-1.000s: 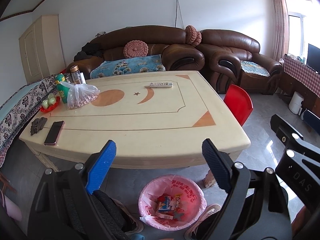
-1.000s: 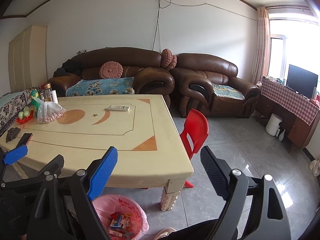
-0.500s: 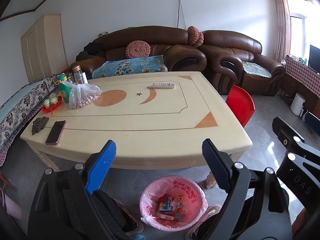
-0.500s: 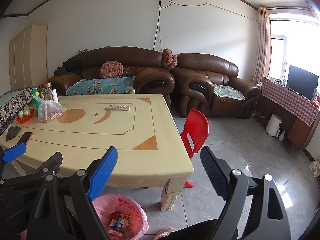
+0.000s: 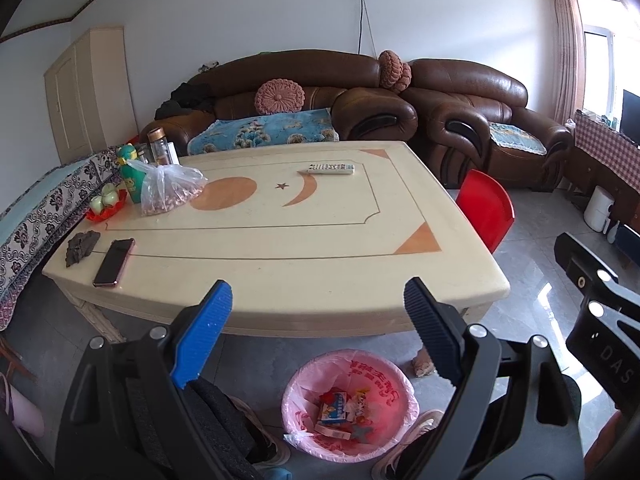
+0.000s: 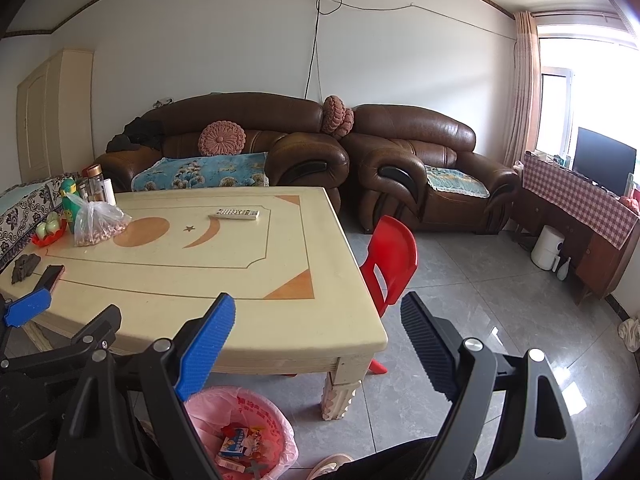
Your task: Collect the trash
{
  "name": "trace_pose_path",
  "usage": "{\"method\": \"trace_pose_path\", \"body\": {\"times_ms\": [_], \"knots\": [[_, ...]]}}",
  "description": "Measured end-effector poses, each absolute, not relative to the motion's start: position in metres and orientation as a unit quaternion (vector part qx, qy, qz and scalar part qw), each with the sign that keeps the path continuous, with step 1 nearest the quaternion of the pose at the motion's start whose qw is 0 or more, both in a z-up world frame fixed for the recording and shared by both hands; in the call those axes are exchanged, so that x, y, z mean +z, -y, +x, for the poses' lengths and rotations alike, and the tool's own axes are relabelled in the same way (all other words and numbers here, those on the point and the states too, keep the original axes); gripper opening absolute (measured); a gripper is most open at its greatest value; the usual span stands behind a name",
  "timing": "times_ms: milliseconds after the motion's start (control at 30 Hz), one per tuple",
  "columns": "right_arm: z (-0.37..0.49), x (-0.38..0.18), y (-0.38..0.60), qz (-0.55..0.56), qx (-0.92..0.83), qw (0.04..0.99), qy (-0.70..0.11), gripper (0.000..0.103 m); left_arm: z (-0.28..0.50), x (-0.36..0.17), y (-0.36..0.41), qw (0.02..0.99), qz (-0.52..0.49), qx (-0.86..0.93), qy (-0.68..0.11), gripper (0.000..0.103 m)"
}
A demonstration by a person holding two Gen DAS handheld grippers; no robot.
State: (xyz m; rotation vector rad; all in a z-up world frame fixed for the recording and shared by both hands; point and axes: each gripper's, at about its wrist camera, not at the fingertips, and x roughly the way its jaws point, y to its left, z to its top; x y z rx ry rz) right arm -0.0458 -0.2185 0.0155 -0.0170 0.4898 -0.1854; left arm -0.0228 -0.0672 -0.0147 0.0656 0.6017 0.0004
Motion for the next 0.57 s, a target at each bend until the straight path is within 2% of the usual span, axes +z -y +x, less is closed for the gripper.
{"method": "trace_pose_path", "body": {"times_ms": [567], "knots": [[-0.0457,0.0141,0.2169,-0.011,-0.091,0.966,-0.243,0.083,-0.021,-0.013,0.0668,0.951,0.033,0.002,-0.306,0.086]]}}
